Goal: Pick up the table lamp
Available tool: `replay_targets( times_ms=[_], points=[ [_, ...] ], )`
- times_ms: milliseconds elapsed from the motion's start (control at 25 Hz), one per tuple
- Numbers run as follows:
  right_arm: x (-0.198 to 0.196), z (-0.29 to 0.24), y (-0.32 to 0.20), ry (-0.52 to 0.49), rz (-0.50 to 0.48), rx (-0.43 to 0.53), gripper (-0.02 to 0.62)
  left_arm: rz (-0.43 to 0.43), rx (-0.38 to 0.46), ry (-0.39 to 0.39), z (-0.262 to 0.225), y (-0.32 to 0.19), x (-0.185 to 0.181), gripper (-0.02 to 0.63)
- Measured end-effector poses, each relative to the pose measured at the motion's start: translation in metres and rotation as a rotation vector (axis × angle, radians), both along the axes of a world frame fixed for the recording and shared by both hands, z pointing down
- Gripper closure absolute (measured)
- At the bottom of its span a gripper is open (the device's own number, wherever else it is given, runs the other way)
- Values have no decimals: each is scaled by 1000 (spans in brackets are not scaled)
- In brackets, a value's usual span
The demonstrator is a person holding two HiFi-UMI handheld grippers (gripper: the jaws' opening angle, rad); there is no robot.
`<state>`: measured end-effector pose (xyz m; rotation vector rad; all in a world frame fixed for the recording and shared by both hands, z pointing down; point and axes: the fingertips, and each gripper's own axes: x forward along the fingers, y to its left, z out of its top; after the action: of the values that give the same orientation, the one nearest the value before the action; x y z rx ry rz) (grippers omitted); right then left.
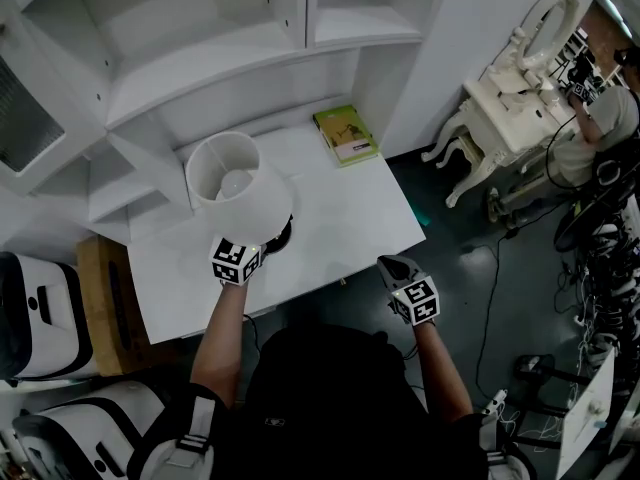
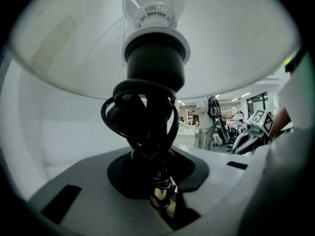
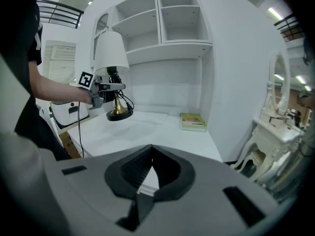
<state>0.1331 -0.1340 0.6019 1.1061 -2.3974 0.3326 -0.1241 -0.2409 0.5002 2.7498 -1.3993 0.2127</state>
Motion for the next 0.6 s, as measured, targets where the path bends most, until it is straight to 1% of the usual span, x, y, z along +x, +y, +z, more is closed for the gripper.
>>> replay_targets(
  times_ms=[160,320,440,600],
  points=[
    [1,1,4,-6,7,-10,588,16,-29,18,-8,9,4,520],
    [-2,0,9,7,-6,-18,588,24,-58,33,-12,18,4,520],
    [-5,-10,12,10,-15,-15,588,13,-58,22,-17,27,3,520],
    [-7,-28,16,-6,-15,22,588,14,-45,2,-24,36,2,520]
  ],
)
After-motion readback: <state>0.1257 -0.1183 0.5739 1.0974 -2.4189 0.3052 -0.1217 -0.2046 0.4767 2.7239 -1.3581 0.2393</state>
